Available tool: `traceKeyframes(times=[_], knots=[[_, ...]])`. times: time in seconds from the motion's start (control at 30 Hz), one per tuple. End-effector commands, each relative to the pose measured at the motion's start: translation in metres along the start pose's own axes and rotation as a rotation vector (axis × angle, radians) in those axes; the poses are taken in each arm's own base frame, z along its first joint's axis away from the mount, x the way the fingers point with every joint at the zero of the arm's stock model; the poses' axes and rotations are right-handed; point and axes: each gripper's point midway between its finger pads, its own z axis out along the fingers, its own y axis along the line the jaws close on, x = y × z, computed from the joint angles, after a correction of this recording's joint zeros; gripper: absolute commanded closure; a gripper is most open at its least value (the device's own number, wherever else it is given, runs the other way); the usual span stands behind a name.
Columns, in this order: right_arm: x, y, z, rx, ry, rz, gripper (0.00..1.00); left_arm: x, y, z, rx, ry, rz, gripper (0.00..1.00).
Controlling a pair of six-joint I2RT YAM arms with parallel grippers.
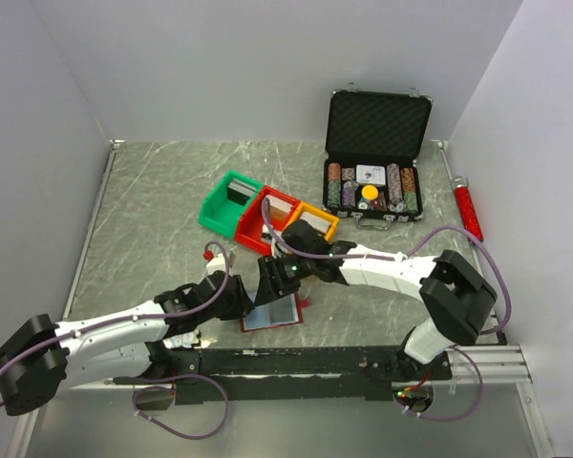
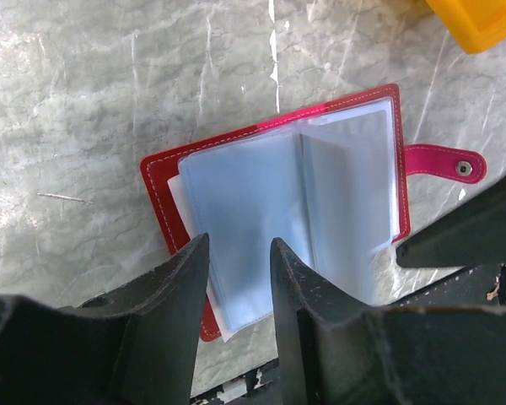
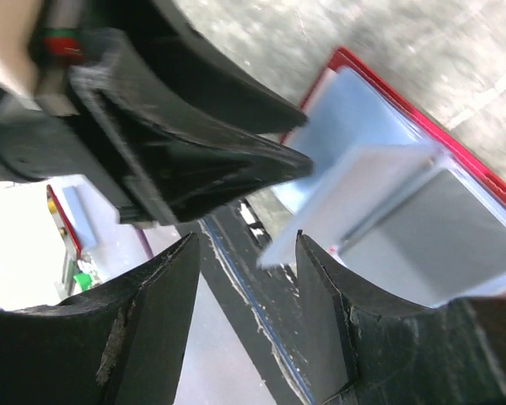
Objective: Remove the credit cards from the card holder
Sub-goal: Place the card holder at the center of the board.
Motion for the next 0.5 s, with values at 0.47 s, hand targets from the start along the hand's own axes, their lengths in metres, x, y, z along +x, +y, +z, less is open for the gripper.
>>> traceKeyframes(times=[0.47], knots=[[0.002,-0.035,0.015,0.232,0.041,-0.043,0.45,-0.016,0.021,-0.01,-0.089,-0.106,-0.131,0.6]])
